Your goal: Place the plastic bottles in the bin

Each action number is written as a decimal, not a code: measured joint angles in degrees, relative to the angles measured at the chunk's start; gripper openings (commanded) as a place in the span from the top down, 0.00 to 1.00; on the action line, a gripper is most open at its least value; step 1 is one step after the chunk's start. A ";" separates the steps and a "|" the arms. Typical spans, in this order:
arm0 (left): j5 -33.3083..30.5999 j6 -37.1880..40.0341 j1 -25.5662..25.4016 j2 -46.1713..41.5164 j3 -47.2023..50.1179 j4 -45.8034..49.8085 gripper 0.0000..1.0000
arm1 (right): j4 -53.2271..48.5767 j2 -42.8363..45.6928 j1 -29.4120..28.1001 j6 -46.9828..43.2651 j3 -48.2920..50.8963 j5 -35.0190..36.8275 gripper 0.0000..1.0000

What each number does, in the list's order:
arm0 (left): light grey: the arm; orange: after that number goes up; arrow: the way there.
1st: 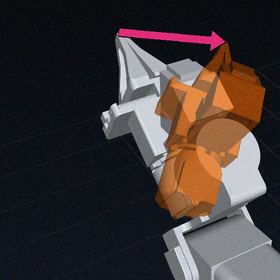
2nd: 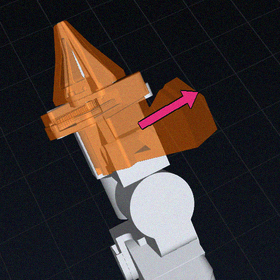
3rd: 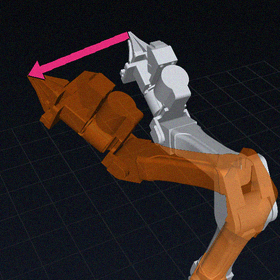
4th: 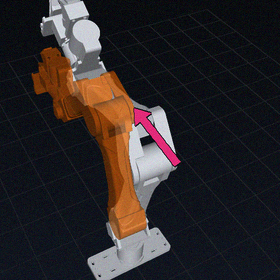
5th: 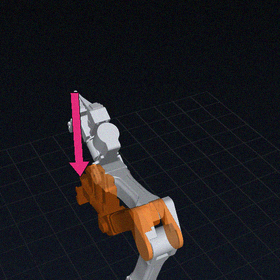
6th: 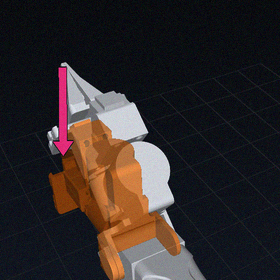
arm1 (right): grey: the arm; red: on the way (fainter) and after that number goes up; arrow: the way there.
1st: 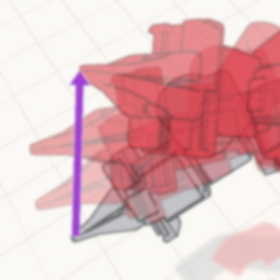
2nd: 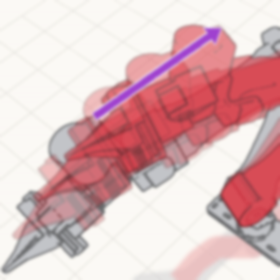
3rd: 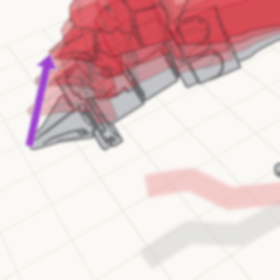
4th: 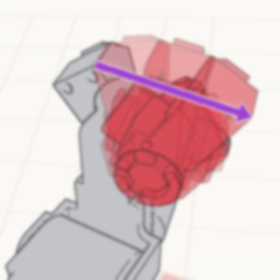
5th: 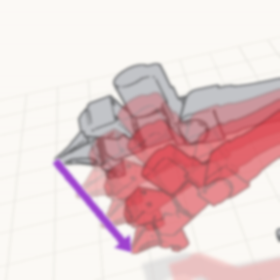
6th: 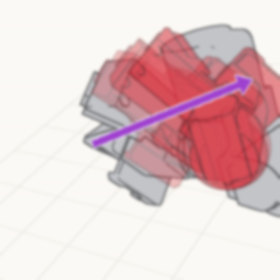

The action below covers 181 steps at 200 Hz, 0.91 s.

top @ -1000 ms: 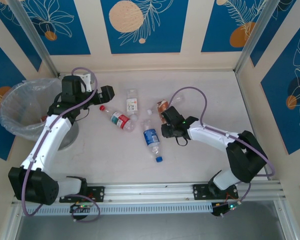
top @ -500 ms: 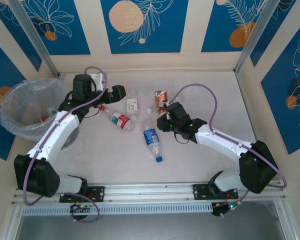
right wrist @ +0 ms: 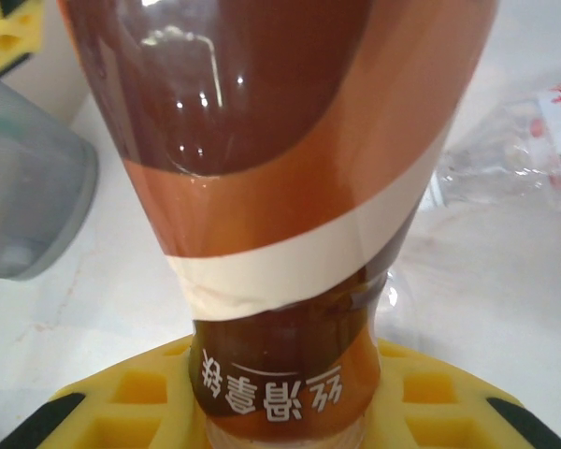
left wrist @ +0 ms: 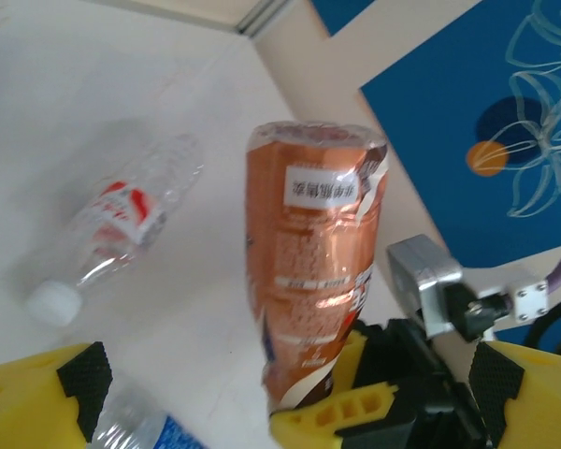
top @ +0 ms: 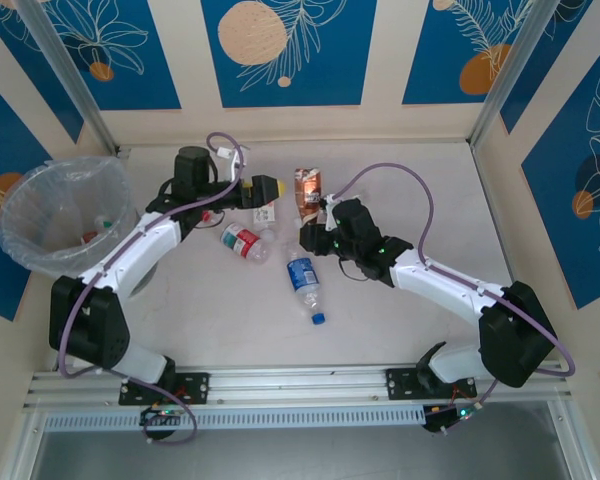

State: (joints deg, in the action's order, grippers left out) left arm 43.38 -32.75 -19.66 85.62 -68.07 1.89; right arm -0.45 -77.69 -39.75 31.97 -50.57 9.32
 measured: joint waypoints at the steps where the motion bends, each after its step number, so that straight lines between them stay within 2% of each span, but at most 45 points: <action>1: 0.11 0.00 0.00 0.04 0.00 -0.13 0.00 | 0.09 0.00 0.00 0.00 0.00 -0.09 0.77; 38: 3.91 -2.97 -0.31 2.80 -0.02 -6.10 0.01 | 6.03 0.00 -0.04 -0.04 0.00 -5.84 0.76; 79: 4.87 -2.95 -1.90 4.26 -0.74 -6.84 0.02 | 9.64 -0.33 -0.85 -0.20 -0.37 -10.88 0.76; 142: 5.79 -3.61 -2.01 4.85 -0.94 -9.29 0.22 | 9.77 -3.82 -1.84 -0.24 -3.32 -13.75 0.76; 166: 5.92 -3.67 -2.01 4.87 -1.09 -9.44 0.37 | 9.33 -4.66 -1.88 -0.24 -4.50 -14.25 0.75; 181: 5.68 -3.69 -2.01 4.87 -1.09 -9.60 0.42 | 8.74 -5.38 -1.88 -0.22 -5.44 -14.53 0.75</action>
State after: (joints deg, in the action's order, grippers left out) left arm 49.06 -36.45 -21.67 90.50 -69.17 -7.70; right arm 8.29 -83.07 -41.63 31.75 -56.01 -5.21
